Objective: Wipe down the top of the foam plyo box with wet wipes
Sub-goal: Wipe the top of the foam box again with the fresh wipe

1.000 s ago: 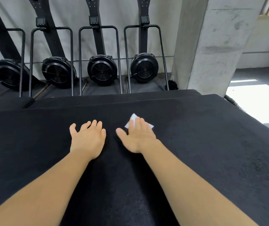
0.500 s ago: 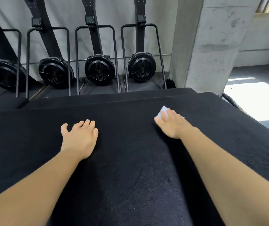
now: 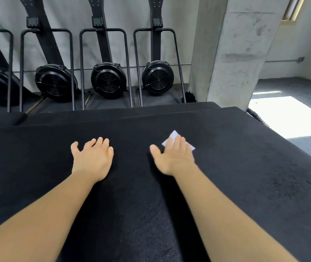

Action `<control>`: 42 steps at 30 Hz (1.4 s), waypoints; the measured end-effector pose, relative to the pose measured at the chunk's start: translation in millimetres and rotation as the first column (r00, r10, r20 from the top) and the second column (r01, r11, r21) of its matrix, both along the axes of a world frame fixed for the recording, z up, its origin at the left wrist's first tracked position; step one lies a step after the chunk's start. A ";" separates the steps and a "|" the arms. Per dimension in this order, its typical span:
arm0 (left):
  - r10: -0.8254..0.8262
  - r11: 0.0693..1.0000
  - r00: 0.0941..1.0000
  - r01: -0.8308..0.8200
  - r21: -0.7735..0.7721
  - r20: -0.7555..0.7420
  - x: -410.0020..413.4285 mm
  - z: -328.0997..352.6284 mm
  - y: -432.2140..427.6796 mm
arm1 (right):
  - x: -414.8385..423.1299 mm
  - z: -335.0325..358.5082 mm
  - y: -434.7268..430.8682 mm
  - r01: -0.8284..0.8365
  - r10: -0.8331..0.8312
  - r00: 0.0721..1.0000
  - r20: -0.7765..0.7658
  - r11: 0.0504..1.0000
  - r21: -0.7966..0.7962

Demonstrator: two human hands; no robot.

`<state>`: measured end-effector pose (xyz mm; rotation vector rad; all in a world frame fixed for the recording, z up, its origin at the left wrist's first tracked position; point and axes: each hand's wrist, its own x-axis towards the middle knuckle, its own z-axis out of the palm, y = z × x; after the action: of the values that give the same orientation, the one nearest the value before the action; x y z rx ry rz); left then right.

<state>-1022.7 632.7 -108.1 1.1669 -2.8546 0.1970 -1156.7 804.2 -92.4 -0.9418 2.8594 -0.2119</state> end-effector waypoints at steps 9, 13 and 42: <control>-0.001 1.000 1.000 0.001 0.016 -0.012 0.2 1.0 -0.3 | 37.3 -4.0 -7.2 -0.274 0.271 0.951 0.151 0.962 -0.004; 0.007 1.000 1.000 -0.007 0.008 -0.018 1.3 1.8 1.5 | 0.3 -0.3 14.0 -0.282 0.285 0.952 0.116 0.959 -0.038; 0.015 0.999 1.000 -0.015 -0.044 0.005 35.6 14.1 65.1 | 69.5 3.0 30.1 -0.310 0.311 0.936 0.163 0.950 -0.033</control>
<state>-987.0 697.8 -94.0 1.1820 -2.8310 0.2626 -1087.3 834.2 -89.3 -1.2929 2.5176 -0.2540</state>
